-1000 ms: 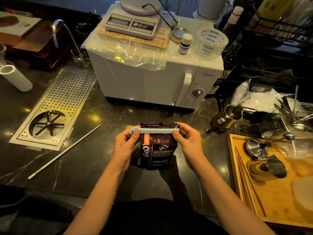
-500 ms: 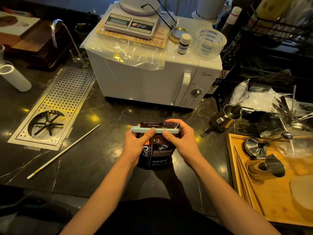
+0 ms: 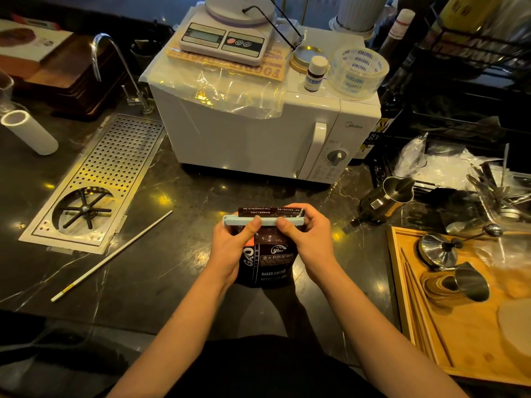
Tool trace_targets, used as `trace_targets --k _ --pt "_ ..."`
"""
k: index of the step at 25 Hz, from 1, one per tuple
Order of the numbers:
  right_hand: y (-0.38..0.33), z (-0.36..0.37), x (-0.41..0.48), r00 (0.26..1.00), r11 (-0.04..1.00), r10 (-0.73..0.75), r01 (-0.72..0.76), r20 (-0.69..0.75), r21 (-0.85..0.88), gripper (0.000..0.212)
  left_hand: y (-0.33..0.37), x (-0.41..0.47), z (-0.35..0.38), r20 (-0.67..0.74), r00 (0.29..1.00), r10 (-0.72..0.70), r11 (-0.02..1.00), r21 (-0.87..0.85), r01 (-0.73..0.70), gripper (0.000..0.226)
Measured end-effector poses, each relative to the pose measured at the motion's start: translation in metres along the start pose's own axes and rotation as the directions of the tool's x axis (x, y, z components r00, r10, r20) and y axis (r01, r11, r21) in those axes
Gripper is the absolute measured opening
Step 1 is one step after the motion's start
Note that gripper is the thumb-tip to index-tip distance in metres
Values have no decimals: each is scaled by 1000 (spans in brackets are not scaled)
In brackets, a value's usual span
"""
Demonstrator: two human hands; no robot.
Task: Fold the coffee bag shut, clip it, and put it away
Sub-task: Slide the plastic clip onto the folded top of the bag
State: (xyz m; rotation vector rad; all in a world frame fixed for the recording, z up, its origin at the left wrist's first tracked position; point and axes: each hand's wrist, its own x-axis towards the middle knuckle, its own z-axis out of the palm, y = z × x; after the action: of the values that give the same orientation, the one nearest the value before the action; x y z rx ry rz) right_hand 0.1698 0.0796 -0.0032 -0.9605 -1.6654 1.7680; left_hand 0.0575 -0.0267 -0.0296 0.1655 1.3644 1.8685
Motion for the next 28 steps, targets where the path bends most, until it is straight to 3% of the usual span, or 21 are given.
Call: trace_targets --k 2,6,12,20,24,28 --pt "0 -2 0 1000 999 27 -27 13 19 20 1 1 -3 30 999 -29 999 -13 30 34" --pt "-2 -6 0 996 999 41 -43 79 18 16 2 2 -8 39 998 -42 999 8 42 51" --pt "-3 -9 -2 998 997 41 -43 41 66 17 4 -1 -10 8 1000 6 999 46 -7 28" --pt "-6 -13 3 992 996 43 -53 122 74 19 10 -3 -20 13 997 75 992 102 -76 23" --pt "-2 -14 1 999 994 37 -39 29 102 17 11 -6 -19 -13 997 81 993 91 -79 21" --pt "4 -10 -1 998 989 53 -47 -39 137 19 14 -6 -22 -7 995 102 992 73 -101 33"
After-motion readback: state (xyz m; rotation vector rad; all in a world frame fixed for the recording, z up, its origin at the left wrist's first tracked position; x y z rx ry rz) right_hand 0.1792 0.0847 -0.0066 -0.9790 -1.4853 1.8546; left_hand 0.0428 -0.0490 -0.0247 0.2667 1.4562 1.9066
